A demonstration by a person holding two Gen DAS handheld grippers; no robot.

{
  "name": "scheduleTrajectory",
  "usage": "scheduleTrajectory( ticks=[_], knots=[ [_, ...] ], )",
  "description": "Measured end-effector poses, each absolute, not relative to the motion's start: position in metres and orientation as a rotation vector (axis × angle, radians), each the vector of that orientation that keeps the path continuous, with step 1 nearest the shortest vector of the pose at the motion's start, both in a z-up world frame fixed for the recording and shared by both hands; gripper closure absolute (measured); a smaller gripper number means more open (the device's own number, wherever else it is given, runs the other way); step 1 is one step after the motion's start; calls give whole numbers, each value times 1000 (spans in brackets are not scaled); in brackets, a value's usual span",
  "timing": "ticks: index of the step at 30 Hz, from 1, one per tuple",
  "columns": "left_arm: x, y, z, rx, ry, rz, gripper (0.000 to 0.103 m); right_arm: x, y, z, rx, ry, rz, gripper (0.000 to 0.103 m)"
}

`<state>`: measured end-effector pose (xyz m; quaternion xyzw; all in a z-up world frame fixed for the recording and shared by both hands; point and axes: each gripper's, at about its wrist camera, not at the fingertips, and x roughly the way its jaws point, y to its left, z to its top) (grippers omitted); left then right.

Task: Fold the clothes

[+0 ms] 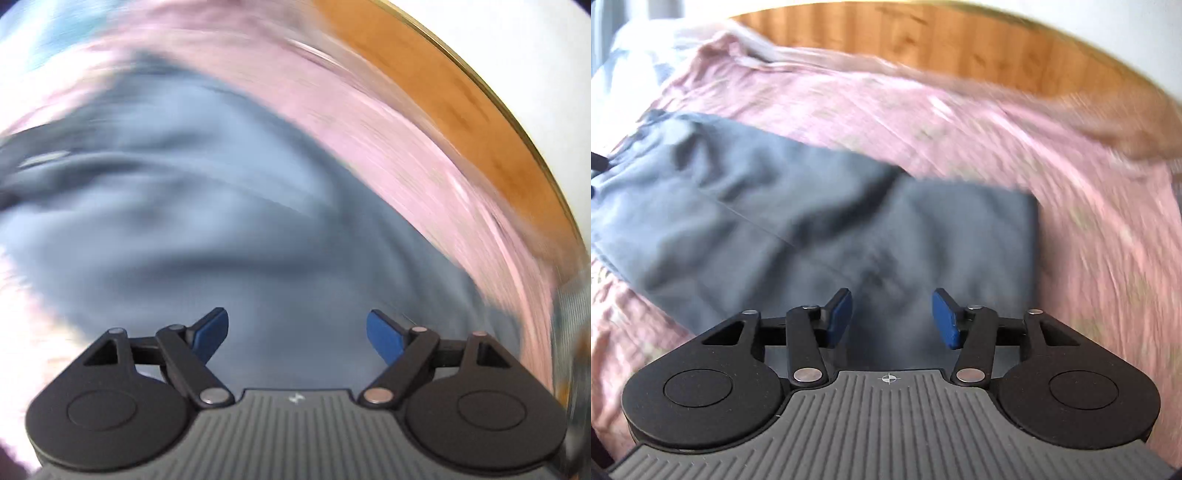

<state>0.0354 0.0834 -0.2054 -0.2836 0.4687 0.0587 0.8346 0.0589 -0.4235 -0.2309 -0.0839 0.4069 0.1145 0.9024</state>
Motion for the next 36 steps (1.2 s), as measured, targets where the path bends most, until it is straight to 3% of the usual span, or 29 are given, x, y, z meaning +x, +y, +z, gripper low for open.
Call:
scheduleTrajectory(
  ticks=[6,11,14,15,16,17,18,20,24,27,32,36],
  knots=[
    [5,255,-224,-778,865,473,16,91,-267,-211,-221,839,495,44],
    [38,289,-255,-743,880,384,15,110,-134,-189,-256,826,705,37],
    [48,282,-260,-689,853,365,8,122,-83,-185,-225,858,731,35],
    [48,280,-260,-685,843,368,14,132,-70,-187,-214,869,726,35],
    [46,281,-261,-695,825,361,26,141,-57,-189,-204,880,721,38],
    [47,283,-265,-716,820,336,70,150,-45,-191,-194,891,716,46],
    [48,285,-265,-724,818,324,82,161,-34,-195,-194,906,697,51],
    [49,287,-257,-717,802,299,92,185,-21,-210,-223,956,626,80],
    [56,253,-205,-522,715,168,95,206,-22,-244,-288,1026,589,84],
    [61,193,-156,-292,618,-16,96,227,-43,-234,-130,1118,591,83],
    [45,46,-124,101,473,-454,96,245,-151,-197,405,1038,480,56],
    [39,-28,-161,211,533,-664,96,228,-247,-203,717,959,346,49]
  ],
)
